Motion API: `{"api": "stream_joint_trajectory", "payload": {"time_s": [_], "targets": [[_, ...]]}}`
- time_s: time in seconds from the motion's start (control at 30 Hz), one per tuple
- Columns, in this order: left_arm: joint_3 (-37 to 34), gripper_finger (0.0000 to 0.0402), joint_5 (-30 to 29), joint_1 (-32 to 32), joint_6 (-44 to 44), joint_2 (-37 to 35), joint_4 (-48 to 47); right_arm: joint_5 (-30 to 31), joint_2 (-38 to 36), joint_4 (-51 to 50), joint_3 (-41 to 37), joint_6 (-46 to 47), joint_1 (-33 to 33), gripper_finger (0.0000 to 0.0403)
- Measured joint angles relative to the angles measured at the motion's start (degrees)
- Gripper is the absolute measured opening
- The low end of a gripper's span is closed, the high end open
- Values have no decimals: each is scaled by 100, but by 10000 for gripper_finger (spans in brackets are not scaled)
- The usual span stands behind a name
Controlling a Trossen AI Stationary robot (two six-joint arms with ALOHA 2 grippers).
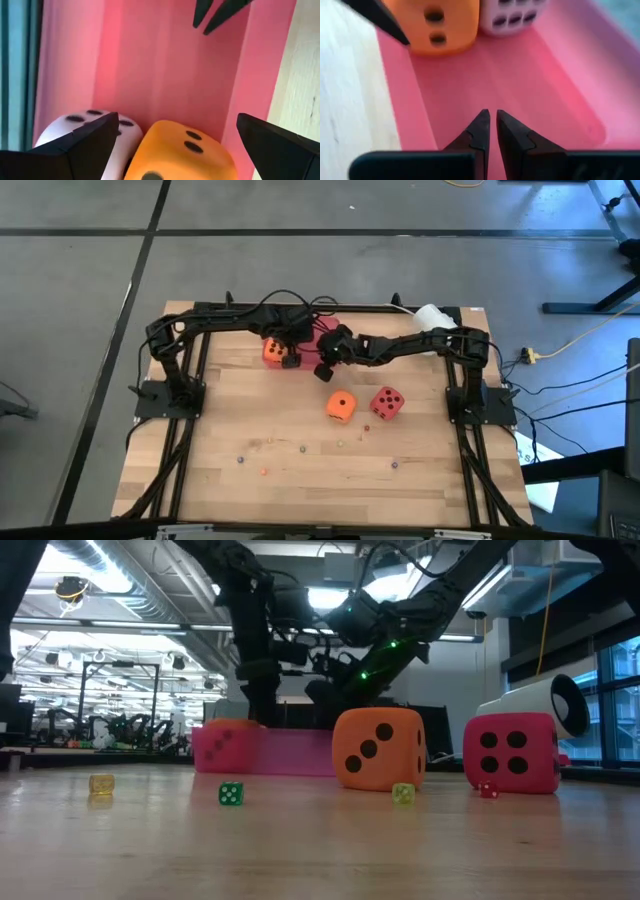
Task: Pick & Place Dice
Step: Put the large orange die into the red bin
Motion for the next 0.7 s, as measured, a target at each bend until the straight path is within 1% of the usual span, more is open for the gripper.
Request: {"api": "stream_joint_trajectory", "payload": {"time_s": [0.17, 0.37, 0.53, 0.7], "targets": [[0, 400, -171, 7, -166, -433, -105, 2, -52, 187, 5, -59, 0, 36], [0, 400, -797, 2, -710, -1168, -569, 2, -242, 117, 1, -109, 0, 36], [-2, 400, -851, -94, -1153, -1732, -1016, 2, -588, 74, 5, -295, 0, 36], [-2, 400, -903, -385, -1498, -2100, -1277, 2, -1101, -418, 5, -407, 9, 36]]}}
